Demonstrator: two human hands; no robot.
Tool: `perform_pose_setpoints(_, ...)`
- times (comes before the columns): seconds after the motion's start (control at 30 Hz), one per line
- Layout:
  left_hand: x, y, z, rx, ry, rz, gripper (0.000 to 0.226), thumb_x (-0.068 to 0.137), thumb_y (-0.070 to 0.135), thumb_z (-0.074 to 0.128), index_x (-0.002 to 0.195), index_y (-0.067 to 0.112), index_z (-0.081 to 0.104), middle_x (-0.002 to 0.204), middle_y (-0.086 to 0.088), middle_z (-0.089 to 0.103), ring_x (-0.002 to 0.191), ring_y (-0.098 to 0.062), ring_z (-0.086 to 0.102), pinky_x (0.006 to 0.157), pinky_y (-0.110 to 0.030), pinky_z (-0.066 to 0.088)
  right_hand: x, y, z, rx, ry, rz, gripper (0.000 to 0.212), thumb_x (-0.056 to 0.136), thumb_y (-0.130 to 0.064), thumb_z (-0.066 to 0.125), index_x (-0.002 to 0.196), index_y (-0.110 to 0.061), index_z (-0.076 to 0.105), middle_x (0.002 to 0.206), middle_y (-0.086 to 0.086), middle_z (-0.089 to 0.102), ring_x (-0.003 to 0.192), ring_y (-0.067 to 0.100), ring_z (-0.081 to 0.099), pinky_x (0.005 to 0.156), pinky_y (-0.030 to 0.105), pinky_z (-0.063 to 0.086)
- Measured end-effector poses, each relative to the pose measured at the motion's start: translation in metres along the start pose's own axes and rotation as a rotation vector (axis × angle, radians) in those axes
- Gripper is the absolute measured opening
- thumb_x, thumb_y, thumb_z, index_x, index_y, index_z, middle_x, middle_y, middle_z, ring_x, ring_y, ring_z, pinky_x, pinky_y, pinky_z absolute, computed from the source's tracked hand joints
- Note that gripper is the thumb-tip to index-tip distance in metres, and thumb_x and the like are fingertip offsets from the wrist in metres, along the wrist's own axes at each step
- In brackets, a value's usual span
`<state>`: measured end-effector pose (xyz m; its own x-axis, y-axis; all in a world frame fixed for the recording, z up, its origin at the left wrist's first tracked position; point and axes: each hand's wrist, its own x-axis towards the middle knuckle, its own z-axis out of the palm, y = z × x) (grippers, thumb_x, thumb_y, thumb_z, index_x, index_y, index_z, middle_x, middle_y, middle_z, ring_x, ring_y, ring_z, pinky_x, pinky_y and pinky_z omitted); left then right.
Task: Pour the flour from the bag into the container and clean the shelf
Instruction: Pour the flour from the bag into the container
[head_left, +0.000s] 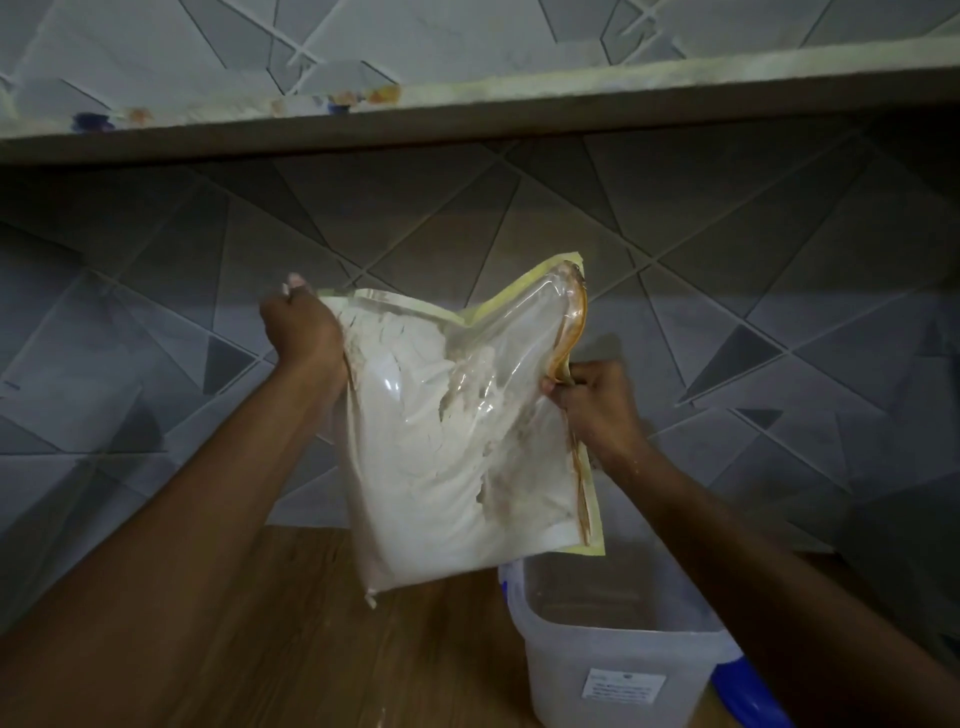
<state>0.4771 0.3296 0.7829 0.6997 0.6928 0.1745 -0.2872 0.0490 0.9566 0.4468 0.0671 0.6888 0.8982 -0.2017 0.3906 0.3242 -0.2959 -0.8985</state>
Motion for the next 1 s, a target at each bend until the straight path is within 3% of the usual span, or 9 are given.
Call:
perform_pose_setpoints(0.1, -0.011, 0.002, 0.008, 0.045, 0.003, 0.038, 0.042, 0.108, 0.03, 0.036, 0.137, 0.001, 0.043, 0.129, -0.009, 0.053, 0.101, -0.011, 0.049, 0.079, -0.018, 0.039, 0.002, 0.01, -0.005, 0.029, -0.031, -0.002, 0.026, 0.078, -0.031, 0.073, 0.082, -0.005, 0.075, 0.082, 0.026, 0.072, 0.081, 0.046, 0.071, 0.075, 0.059, 0.059)
perform_pose_setpoints(0.17, -0.017, 0.004, 0.012, 0.048, 0.006, 0.045, 0.043, 0.108, 0.031, 0.036, 0.139, 0.001, 0.042, 0.135, -0.01, 0.052, 0.104, -0.012, 0.05, 0.079, -0.017, 0.037, 0.002, 0.014, -0.008, 0.044, -0.039, 0.001, 0.021, 0.077, -0.03, 0.073, 0.079, -0.01, 0.076, 0.076, 0.02, 0.074, 0.073, 0.037, 0.072, 0.071, 0.049, 0.059)
perform_pose_setpoints(0.23, -0.02, 0.003, 0.016, 0.057, 0.016, 0.054, 0.044, 0.109, 0.031, 0.035, 0.14, 0.001, 0.041, 0.141, -0.012, 0.051, 0.11, -0.013, 0.051, 0.075, -0.013, 0.034, 0.002, 0.017, -0.011, 0.072, -0.041, 0.013, 0.019, 0.077, -0.027, 0.074, 0.076, -0.008, 0.076, 0.072, 0.019, 0.071, 0.066, 0.024, 0.064, 0.067, 0.037, 0.05)
perform_pose_setpoints(0.3, -0.023, 0.004, 0.018, 0.083, 0.027, 0.07, 0.043, 0.109, 0.03, 0.035, 0.14, 0.0, 0.041, 0.142, -0.013, 0.05, 0.111, -0.013, 0.05, 0.072, -0.01, 0.032, 0.003, 0.021, -0.013, 0.075, -0.051, 0.029, 0.015, 0.081, -0.02, 0.075, 0.07, -0.011, 0.077, 0.07, 0.018, 0.072, 0.065, 0.019, 0.062, 0.066, 0.034, 0.047)
perform_pose_setpoints(0.43, -0.03, 0.003, 0.022, 0.101, 0.038, 0.094, 0.043, 0.109, 0.029, 0.035, 0.139, 0.0, 0.042, 0.142, -0.013, 0.05, 0.103, -0.008, 0.045, 0.072, -0.01, 0.032, 0.005, 0.031, -0.018, 0.038, -0.076, 0.04, 0.02, 0.08, -0.026, 0.074, 0.072, -0.007, 0.076, 0.071, 0.017, 0.072, 0.067, 0.021, 0.068, 0.068, 0.047, 0.057)
perform_pose_setpoints(0.57, -0.038, 0.005, 0.026, 0.125, 0.042, 0.1, 0.043, 0.109, 0.031, 0.035, 0.139, 0.001, 0.042, 0.141, -0.012, 0.05, 0.104, -0.01, 0.049, 0.075, -0.011, 0.033, 0.007, 0.038, -0.024, 0.052, -0.094, 0.042, 0.019, 0.085, -0.017, 0.074, 0.067, -0.008, 0.075, 0.071, 0.011, 0.074, 0.068, 0.018, 0.069, 0.073, 0.045, 0.057)
perform_pose_setpoints(0.7, -0.042, 0.007, 0.031, 0.164, 0.053, 0.138, 0.043, 0.109, 0.029, 0.035, 0.138, -0.003, 0.041, 0.143, -0.015, 0.049, 0.125, -0.021, 0.052, 0.074, -0.009, 0.031, 0.009, 0.045, -0.033, 0.019, -0.15, 0.06, 0.017, 0.084, -0.025, 0.072, 0.081, -0.009, 0.079, 0.083, 0.006, 0.078, 0.08, 0.023, 0.076, 0.082, 0.054, 0.06)
perform_pose_setpoints(0.83, -0.047, 0.007, 0.036, 0.196, 0.052, 0.144, 0.045, 0.108, 0.031, 0.036, 0.138, -0.002, 0.042, 0.144, -0.016, 0.049, 0.13, -0.024, 0.052, 0.086, -0.016, 0.034, 0.008, 0.048, -0.04, 0.012, -0.19, 0.082, 0.041, 0.069, -0.048, 0.068, 0.085, -0.012, 0.079, 0.087, 0.001, 0.079, 0.084, 0.022, 0.076, 0.085, 0.054, 0.059)
perform_pose_setpoints(1.0, -0.057, 0.008, 0.044, 0.228, 0.035, 0.18, 0.045, 0.108, 0.032, 0.035, 0.133, -0.004, 0.045, 0.138, -0.016, 0.052, 0.126, -0.024, 0.053, 0.087, -0.019, 0.037, 0.01, 0.058, -0.048, 0.008, -0.204, 0.145, 0.013, 0.082, -0.03, 0.071, 0.074, -0.022, 0.076, 0.087, 0.002, 0.078, 0.084, 0.024, 0.075, 0.082, 0.054, 0.06)
